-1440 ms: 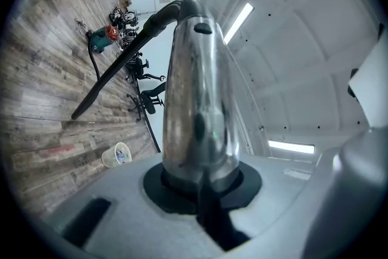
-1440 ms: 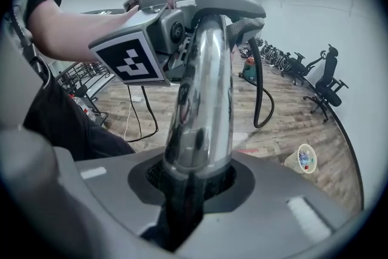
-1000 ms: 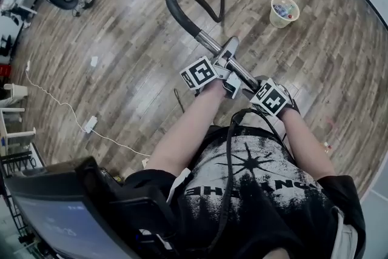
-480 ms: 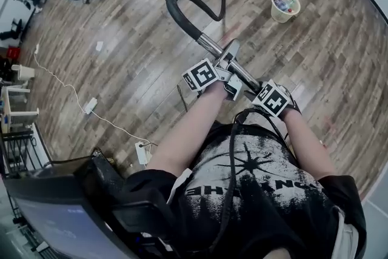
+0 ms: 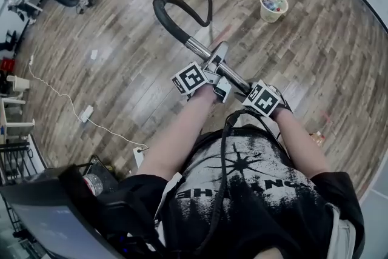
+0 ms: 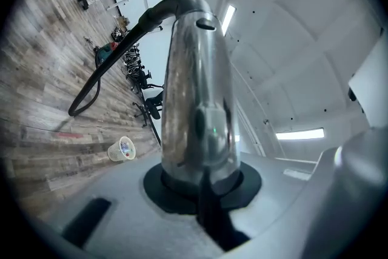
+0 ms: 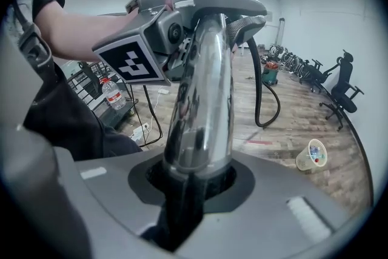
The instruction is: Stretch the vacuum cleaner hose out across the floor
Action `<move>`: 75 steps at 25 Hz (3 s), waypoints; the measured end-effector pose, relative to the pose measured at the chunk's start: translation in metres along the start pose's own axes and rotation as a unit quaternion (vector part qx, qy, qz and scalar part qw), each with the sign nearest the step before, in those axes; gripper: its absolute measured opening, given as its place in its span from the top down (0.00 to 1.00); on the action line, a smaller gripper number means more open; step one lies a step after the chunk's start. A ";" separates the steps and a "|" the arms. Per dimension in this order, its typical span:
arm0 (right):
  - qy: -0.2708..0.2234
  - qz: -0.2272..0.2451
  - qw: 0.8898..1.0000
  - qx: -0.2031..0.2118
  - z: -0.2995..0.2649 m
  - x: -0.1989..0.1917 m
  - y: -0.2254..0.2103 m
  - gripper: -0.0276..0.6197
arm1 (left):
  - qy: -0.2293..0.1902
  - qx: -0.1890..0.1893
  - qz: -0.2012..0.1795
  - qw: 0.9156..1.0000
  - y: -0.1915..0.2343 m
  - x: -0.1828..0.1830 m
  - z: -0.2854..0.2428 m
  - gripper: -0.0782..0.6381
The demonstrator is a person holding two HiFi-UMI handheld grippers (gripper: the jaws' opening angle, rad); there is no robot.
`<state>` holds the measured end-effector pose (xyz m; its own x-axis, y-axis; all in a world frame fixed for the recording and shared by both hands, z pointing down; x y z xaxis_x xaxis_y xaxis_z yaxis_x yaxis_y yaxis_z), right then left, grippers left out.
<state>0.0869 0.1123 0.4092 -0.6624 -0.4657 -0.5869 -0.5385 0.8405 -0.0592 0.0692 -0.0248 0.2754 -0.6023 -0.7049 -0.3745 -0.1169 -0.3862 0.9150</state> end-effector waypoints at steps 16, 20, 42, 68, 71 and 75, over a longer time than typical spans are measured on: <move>0.033 -0.023 0.999 -0.008 -0.021 -0.026 0.156 0.80 | 0.014 -0.005 0.036 0.999 -0.012 -0.056 0.143 0.83; 0.032 -0.020 0.999 -0.003 -0.014 -0.029 0.168 0.80 | 0.011 -0.002 0.037 0.999 -0.021 -0.063 0.152 0.83; 0.043 0.034 0.998 0.042 0.083 -0.172 0.206 0.81 | -0.061 0.039 0.033 0.997 -0.075 -0.217 0.149 0.83; 0.056 0.017 0.998 0.038 0.093 -0.195 0.320 0.81 | -0.045 0.034 0.050 0.997 -0.108 -0.269 0.242 0.83; 0.070 0.016 0.997 0.032 0.087 -0.195 0.344 0.81 | -0.045 0.029 0.062 0.997 -0.108 -0.273 0.268 0.83; 0.089 0.004 0.996 0.027 0.082 -0.207 0.377 0.81 | -0.040 0.026 0.081 0.996 -0.104 -0.290 0.297 0.83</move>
<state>0.0635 0.5478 0.4420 -0.7509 -0.4958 -0.4362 -0.5069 0.8561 -0.1005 0.0215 0.3968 0.3332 -0.6769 -0.7057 -0.2095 -0.0526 -0.2374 0.9700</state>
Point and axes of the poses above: the fingertips, and each gripper's own axes: z backward along the fingers, y to its left, x out of its top, the point moved 1 cm from there along z, backward along the fingers, and after that the axes turned 4 degrees about z, right-handed, at the moved point
